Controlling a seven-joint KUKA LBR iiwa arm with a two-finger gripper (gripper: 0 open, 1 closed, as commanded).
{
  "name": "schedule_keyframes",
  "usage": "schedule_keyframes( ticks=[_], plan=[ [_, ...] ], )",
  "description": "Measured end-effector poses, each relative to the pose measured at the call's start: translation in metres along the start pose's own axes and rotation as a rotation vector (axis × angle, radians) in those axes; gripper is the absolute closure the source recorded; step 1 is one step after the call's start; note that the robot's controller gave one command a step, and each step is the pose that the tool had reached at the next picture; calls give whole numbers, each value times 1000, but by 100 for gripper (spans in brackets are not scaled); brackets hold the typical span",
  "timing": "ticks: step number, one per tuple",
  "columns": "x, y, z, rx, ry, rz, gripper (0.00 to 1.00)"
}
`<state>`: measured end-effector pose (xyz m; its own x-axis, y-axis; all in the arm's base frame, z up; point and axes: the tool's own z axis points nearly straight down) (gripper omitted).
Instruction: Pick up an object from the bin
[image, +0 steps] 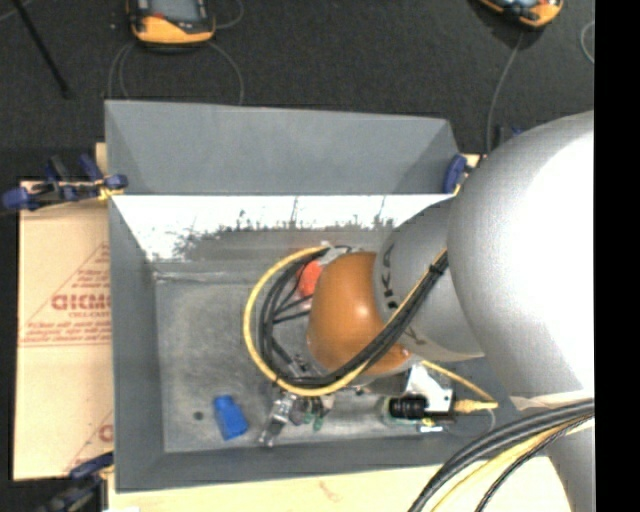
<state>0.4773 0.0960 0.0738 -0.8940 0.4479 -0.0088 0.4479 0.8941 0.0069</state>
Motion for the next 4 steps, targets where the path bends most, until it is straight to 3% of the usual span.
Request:
schedule_keyframes(
  ticks=[1,2,4],
  plan=[
    [-2,1,-2,2,4,1,0],
    [-3,1,-3,0,1,5,100],
    [-8,3,-126,2,2,-2,100]
  ],
)
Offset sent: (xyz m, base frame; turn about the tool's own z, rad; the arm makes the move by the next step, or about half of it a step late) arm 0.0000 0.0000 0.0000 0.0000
